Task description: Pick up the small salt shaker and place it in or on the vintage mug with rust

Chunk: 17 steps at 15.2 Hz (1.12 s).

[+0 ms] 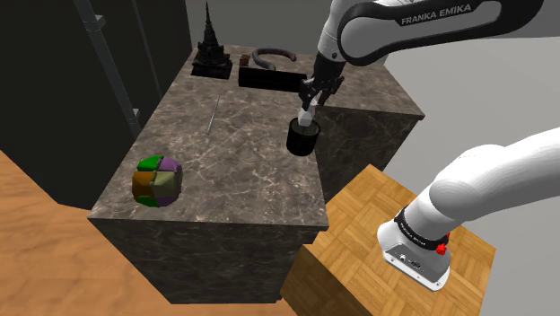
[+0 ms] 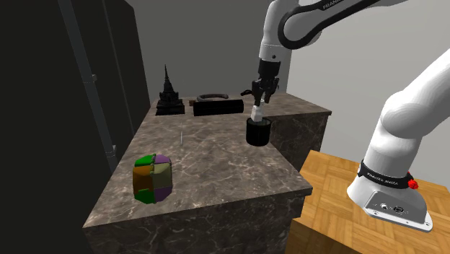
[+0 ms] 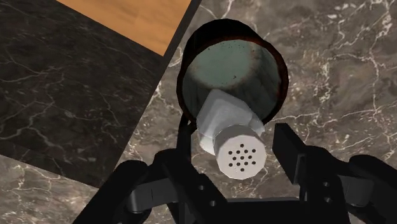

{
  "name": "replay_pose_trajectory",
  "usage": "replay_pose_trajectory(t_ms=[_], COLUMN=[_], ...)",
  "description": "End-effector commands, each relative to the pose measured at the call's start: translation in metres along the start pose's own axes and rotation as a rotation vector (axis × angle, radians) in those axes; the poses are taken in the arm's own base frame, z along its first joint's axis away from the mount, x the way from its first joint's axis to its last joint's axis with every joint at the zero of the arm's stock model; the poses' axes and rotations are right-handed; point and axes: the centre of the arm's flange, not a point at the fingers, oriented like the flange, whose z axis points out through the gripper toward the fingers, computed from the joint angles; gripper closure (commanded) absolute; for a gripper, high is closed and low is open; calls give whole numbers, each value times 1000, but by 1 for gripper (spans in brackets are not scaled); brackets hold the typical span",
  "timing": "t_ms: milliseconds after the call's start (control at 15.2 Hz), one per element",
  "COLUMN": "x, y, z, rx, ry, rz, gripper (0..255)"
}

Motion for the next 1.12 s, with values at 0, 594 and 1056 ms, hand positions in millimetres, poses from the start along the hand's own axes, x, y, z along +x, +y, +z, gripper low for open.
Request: replay_pose_trajectory(t_ms=[0,594,1056], x=[0,0,0], y=[0,0,0], z=[0,-50,-50], rx=[0,0,0], ry=[0,0,0], rz=[0,0,0], gripper=[0,0,0])
